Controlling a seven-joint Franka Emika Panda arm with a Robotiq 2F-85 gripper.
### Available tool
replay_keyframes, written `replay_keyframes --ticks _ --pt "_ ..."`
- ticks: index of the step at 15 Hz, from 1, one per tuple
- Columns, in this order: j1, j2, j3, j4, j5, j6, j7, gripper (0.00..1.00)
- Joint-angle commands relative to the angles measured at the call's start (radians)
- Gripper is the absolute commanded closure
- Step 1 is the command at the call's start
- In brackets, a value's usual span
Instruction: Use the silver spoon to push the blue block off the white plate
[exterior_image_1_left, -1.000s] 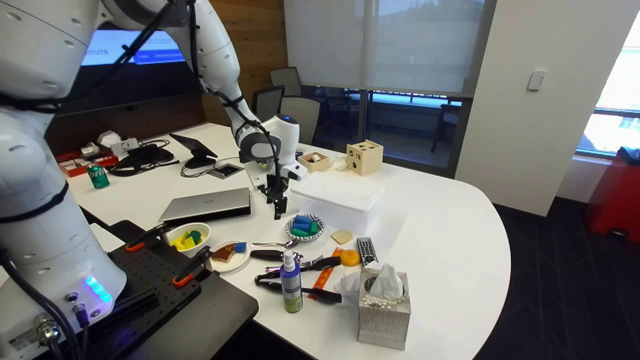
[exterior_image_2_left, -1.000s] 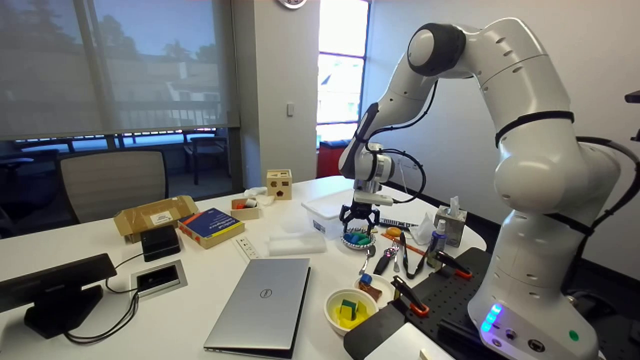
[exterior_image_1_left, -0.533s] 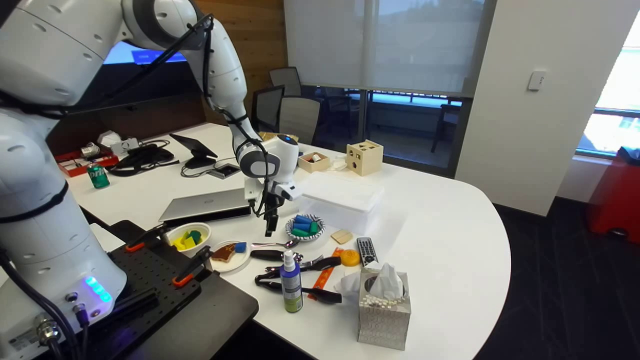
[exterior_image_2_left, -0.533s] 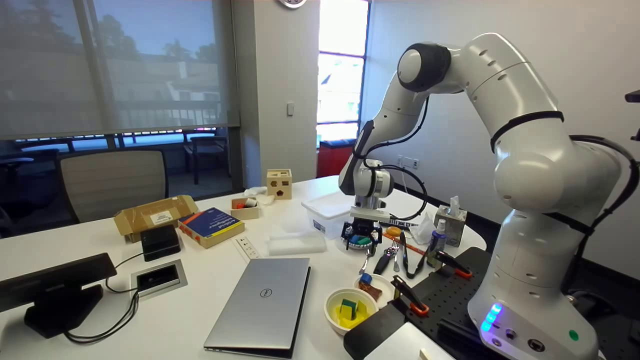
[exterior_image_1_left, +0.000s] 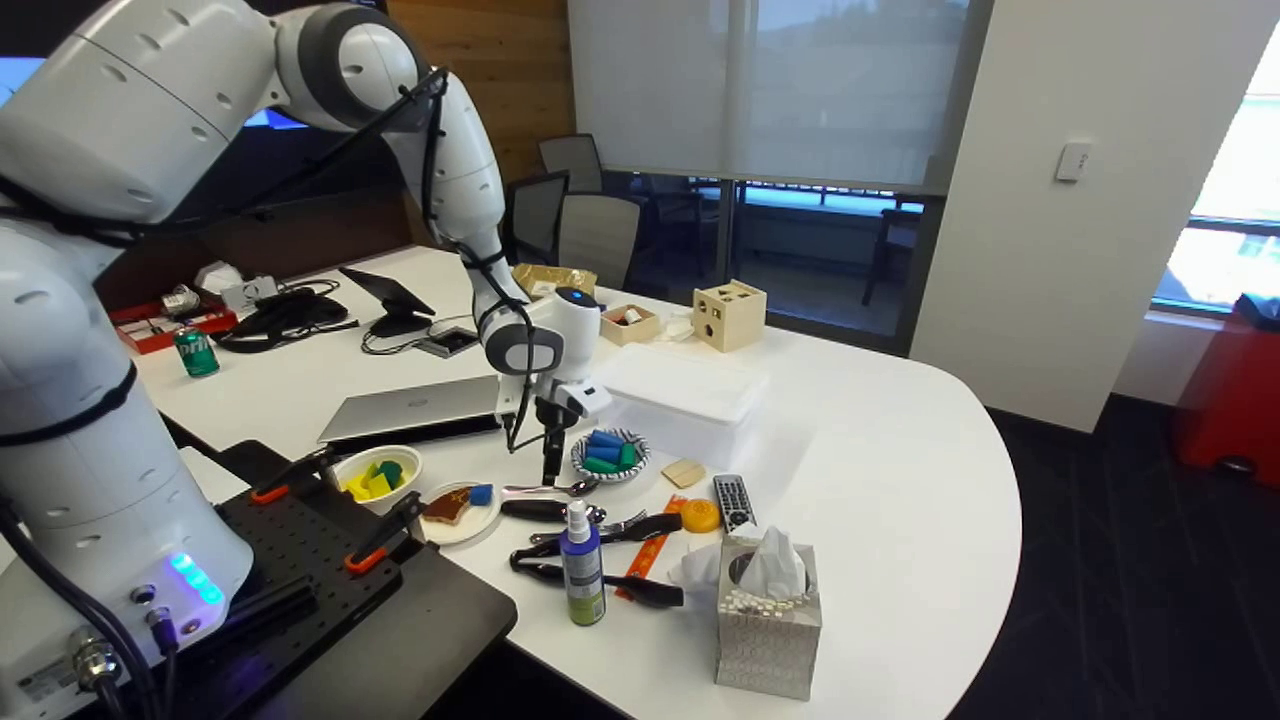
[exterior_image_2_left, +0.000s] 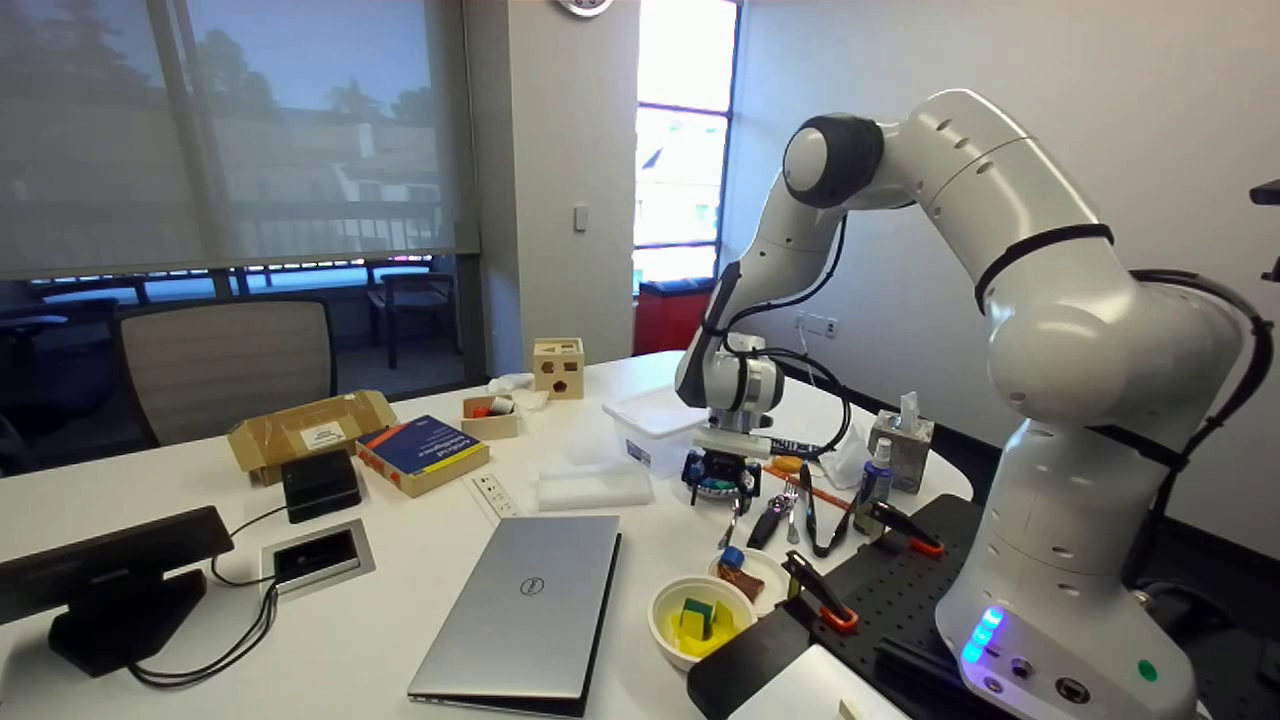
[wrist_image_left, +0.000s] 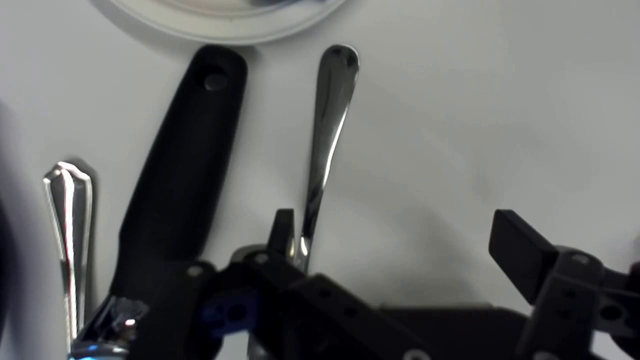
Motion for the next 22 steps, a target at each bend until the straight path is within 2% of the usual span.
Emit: replay_keyframes --ticks 1,9,10,11,21,22 --pt "-0.001 0.030 0.003 0.019 0.010 0.020 0.041 0.00" --pt "0.024 0.041 -0.025 -0.005 0.010 0.057 0.112 0.00" --pt "0.031 0.041 -0.034 -0.006 0.007 0.060 0.122 0.25" --pt "0.037 0.041 -0.042 -0.006 0.005 0.063 0.133 0.26" --pt "0.066 0.036 -0.065 0.010 -0.008 0.049 0.146 1.00" --pt "0.067 0.037 -0.065 0.010 -0.008 0.048 0.146 1.00"
